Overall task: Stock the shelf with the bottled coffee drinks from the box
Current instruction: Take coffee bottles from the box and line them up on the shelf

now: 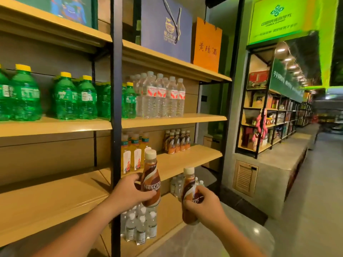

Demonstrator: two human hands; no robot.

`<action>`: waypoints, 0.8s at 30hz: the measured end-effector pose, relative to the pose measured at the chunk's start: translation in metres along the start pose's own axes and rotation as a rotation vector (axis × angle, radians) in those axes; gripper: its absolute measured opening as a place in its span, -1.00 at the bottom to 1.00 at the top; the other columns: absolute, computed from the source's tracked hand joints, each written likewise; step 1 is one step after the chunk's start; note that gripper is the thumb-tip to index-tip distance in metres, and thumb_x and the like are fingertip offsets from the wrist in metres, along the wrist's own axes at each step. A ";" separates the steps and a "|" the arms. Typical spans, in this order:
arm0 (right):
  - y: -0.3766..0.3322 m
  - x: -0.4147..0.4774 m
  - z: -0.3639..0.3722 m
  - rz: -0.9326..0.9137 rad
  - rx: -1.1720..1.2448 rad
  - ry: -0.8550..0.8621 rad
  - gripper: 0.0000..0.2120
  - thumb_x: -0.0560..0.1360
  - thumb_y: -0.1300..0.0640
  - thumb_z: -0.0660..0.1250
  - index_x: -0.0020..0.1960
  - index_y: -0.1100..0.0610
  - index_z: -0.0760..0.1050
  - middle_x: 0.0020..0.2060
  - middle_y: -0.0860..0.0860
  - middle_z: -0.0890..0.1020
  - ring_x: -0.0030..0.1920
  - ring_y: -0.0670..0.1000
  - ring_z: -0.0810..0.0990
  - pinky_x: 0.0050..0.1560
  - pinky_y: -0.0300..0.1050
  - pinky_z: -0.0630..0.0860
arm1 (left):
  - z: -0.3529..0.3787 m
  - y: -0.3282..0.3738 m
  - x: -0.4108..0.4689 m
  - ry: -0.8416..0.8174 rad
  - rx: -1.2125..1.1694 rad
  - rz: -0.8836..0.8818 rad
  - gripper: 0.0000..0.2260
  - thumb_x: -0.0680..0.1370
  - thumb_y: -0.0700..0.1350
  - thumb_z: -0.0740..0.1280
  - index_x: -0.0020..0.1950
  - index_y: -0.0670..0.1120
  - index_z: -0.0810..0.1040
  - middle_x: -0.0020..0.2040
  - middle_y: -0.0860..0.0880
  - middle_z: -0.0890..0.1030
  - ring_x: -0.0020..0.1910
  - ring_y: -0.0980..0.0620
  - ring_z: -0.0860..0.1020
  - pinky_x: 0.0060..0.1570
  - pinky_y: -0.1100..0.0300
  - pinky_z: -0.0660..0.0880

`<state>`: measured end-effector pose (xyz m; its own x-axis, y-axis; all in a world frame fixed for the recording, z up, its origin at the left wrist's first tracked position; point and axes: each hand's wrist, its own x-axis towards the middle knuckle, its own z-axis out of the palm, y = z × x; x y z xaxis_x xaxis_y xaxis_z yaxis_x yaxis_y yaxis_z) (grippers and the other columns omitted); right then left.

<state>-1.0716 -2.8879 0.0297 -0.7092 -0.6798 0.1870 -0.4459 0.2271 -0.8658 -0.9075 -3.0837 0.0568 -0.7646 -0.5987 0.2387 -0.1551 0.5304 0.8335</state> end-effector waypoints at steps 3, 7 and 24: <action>0.016 0.056 -0.022 -0.010 -0.013 -0.013 -0.71 0.44 0.07 0.50 0.06 -0.16 0.48 -0.03 -0.14 0.63 -0.02 -0.08 0.61 0.00 -0.22 0.57 | 0.024 0.002 0.058 0.014 -0.001 0.035 -0.64 0.40 -0.02 0.60 0.10 0.13 0.55 0.06 0.14 0.67 0.02 0.24 0.60 -0.06 0.37 0.51; 0.034 0.136 -0.050 -0.043 -0.012 -0.037 -0.70 0.44 0.09 0.50 0.06 -0.17 0.48 -0.04 -0.13 0.65 -0.02 -0.10 0.62 -0.05 -0.27 0.54 | 0.056 0.000 0.135 0.062 0.004 0.024 -0.59 0.37 -0.03 0.62 0.14 0.10 0.55 0.05 0.14 0.66 0.02 0.23 0.61 -0.05 0.36 0.53; 0.151 0.485 -0.119 -0.199 0.036 -0.327 -0.73 0.41 0.12 0.51 0.04 -0.13 0.55 -0.17 -0.17 0.70 -0.15 -0.22 0.65 -0.19 -0.34 0.48 | 0.204 -0.034 0.386 0.321 -0.084 -0.255 -0.56 0.36 -0.12 0.62 0.18 0.10 0.60 0.02 0.20 0.72 0.03 0.21 0.68 0.17 0.09 0.59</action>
<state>-1.5480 -3.1006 0.0451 -0.3960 -0.8962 0.2002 -0.5340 0.0473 -0.8442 -1.3251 -3.2108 0.0188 -0.4723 -0.8683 0.1520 -0.2523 0.2984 0.9205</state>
